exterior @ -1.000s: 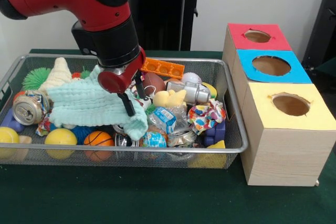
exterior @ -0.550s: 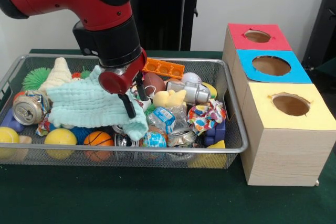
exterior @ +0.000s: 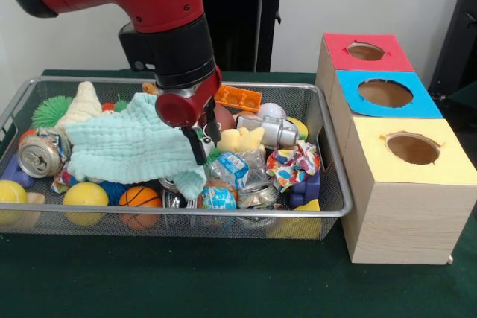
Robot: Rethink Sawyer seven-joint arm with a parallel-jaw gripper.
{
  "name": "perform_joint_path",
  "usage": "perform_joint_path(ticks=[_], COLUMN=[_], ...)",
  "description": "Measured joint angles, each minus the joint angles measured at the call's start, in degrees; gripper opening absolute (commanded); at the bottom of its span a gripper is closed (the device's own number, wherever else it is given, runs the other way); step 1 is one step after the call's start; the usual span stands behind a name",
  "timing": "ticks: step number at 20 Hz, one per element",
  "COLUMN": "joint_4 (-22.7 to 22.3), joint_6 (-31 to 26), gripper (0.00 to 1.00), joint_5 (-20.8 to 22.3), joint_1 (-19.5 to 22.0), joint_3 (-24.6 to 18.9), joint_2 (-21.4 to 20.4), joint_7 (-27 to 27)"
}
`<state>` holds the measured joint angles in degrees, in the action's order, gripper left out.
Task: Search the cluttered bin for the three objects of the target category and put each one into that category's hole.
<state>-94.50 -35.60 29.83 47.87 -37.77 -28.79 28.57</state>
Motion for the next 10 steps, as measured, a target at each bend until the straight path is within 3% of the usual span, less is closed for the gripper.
perform_joint_path(ticks=[10], joint_4=[-0.29], joint_6=[4.38], gripper=[1.00], joint_5=[0.01], joint_1=[-2.12], joint_3=[0.12], joint_2=[-0.02], joint_7=[0.01])
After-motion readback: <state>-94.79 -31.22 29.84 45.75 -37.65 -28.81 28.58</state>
